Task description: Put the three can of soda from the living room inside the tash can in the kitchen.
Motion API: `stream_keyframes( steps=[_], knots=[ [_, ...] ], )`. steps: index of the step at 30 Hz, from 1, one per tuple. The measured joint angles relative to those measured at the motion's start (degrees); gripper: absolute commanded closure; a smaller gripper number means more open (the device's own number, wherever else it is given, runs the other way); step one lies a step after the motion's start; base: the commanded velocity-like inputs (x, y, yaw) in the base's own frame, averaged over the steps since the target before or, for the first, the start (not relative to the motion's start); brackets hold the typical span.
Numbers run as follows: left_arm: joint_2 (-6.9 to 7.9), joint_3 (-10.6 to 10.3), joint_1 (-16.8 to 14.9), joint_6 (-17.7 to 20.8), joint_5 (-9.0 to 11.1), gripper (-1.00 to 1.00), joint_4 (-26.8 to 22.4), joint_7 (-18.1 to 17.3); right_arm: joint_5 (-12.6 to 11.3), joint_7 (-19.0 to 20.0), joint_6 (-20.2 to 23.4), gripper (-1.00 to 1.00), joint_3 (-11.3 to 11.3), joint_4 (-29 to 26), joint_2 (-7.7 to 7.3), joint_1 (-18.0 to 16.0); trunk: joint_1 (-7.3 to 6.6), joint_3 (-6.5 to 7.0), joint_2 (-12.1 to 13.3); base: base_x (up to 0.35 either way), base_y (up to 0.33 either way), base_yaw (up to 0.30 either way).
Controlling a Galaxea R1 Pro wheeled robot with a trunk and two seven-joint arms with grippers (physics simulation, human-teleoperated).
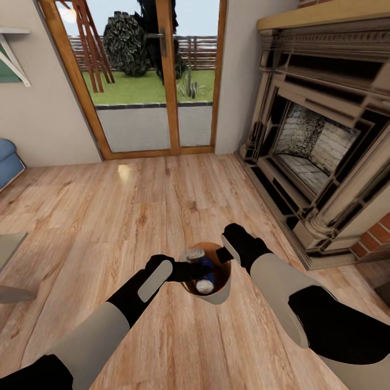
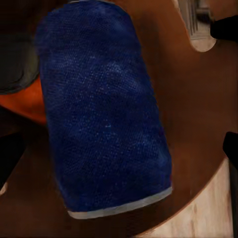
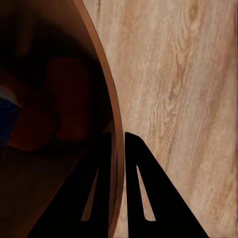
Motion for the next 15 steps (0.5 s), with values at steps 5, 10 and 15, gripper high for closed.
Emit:
stream_keyframes(
  steps=[5,10,15],
  knots=[
    [-0.01,0.0,0.0,0.0,0.0,-1.0,0.0,0.0,-0.8,0.1,-0.1,1.0,-0.2,-0.1,0.01,0.0,0.0,0.0,0.0,0.0,0.0,0.0],
    [0.05,0.0,0.1,0.0,0.0,-1.0,-0.1,0.0,-0.3,0.0,0.0,1.0,-0.1,0.0,0.0,0.0,0.0,0.0,0.0,0.0,0.0,0.0],
    [0.18,0.0,0.1,0.0,0.0,-1.0,-0.4,-0.1,-0.8,0.1,-0.1,1.0,-0.2,0.3,0.01,0.0,0.0,0.0,0.0,0.0,0.0,0.0]
  ],
)
